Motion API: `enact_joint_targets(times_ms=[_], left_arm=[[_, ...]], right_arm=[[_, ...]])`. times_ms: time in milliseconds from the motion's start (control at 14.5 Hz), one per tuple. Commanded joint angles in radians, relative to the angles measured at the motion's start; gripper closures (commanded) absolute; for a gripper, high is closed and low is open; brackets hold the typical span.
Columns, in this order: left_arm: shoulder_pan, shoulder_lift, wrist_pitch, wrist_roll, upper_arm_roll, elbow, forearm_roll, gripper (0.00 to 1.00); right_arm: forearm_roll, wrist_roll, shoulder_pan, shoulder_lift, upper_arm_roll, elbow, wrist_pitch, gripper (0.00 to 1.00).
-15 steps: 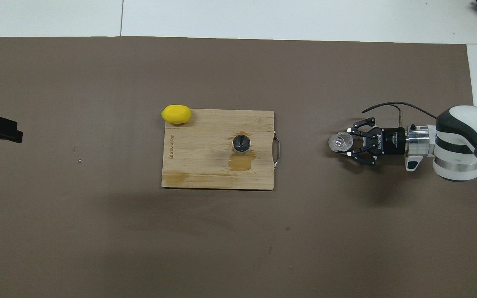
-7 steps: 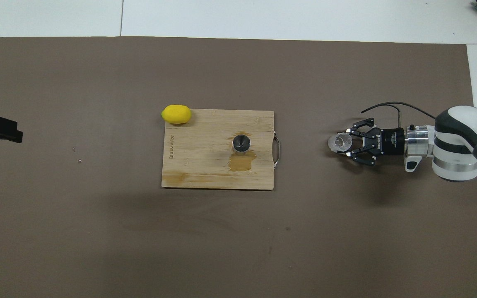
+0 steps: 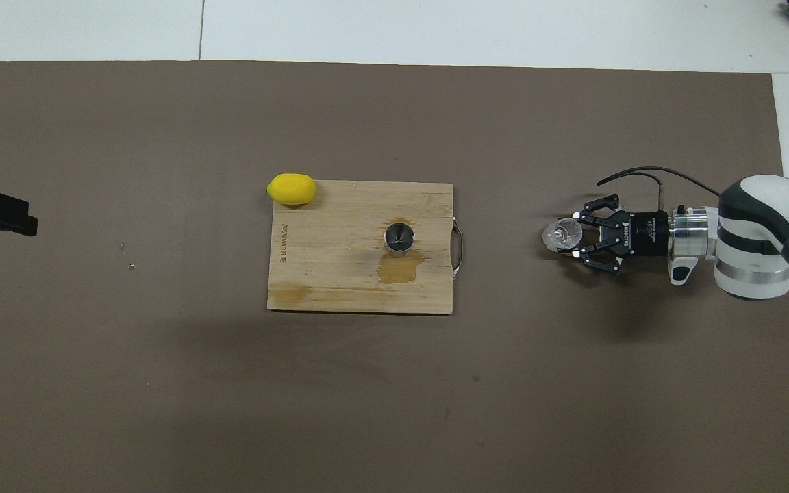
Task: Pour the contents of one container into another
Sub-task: 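Lower the clear cup back onto the table with the right gripper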
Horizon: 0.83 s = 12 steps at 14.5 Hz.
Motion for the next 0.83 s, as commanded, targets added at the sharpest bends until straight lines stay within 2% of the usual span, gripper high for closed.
enact_joint_targets(times_ms=[0, 69, 138, 275, 344, 413, 757], left_arm=[[0.014, -0.022, 0.001, -0.006, -0.014, -0.024, 0.019, 0.00], [0.014, -0.022, 0.001, -0.006, -0.014, -0.024, 0.019, 0.00], [0.014, -0.024, 0.001, -0.006, -0.014, -0.024, 0.019, 0.00], [0.014, -0.022, 0.001, -0.006, -0.014, -0.024, 0.019, 0.00], [0.014, -0.022, 0.001, -0.006, -0.014, -0.024, 0.019, 0.00], [0.014, -0.022, 0.001, -0.007, -0.014, -0.024, 0.019, 0.00], [0.014, -0.022, 0.001, -0.006, -0.014, -0.024, 0.019, 0.00]], right_arm=[[0.031, 0.005, -0.002, 0.013, 0.010, -0.005, 0.060, 1.00], [0.031, -0.005, -0.003, 0.013, 0.010, -0.005, 0.060, 1.00], [0.031, -0.013, -0.003, 0.013, 0.010, -0.005, 0.058, 0.93], [0.031, -0.033, -0.002, 0.013, 0.010, -0.005, 0.057, 0.26], [0.031, -0.031, 0.001, 0.010, 0.010, -0.004, 0.058, 0.05], [0.029, -0.027, 0.008, 0.004, 0.010, -0.004, 0.057, 0.01], [-0.001, -0.015, 0.000, -0.059, 0.007, -0.002, 0.024, 0.01]])
